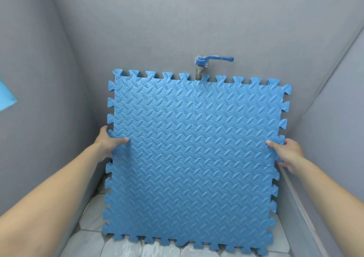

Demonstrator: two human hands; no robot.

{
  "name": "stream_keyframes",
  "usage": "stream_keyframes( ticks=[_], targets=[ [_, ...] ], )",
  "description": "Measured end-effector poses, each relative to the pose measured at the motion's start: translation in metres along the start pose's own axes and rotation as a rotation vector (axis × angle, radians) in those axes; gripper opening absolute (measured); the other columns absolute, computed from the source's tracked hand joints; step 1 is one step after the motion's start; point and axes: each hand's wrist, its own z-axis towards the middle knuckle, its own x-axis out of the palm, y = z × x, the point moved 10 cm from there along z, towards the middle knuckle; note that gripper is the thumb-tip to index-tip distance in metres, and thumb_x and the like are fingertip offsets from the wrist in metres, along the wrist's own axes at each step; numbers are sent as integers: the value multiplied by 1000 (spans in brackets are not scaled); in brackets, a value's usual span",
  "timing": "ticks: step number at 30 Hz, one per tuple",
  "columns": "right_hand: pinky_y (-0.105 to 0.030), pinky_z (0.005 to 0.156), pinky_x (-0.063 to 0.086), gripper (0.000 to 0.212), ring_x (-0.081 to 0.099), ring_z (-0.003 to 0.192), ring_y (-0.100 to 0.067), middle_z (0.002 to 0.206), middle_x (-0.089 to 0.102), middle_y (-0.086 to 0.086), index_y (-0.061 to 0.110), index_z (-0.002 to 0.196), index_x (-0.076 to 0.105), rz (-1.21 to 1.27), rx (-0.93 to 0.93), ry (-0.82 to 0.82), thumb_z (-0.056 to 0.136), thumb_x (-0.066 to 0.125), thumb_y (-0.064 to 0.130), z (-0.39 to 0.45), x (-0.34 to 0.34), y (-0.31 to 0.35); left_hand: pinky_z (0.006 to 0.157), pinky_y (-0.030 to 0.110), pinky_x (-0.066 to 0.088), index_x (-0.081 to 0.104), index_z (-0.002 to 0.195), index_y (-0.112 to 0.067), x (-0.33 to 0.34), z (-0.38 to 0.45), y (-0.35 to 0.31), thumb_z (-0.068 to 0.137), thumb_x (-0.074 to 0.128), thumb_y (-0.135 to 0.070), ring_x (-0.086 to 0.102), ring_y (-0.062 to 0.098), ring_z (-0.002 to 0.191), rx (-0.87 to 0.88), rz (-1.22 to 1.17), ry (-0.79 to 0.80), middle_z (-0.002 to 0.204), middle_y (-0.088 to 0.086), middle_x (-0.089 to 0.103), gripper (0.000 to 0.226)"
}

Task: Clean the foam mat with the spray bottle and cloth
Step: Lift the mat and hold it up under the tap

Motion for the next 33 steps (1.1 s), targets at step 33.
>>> stream_keyframes(
  ticks=[33],
  targets=[
    [-48,120,14,61,41,137,-30,133,58,-15,9,123,58,-1089,-787,80,100,29,58,-126,149,335,97,47,47,31,144,-18,-31,-17,-14,88,61,-41,54,33,118,68,276,-80,138,10,49,67]
  ],
)
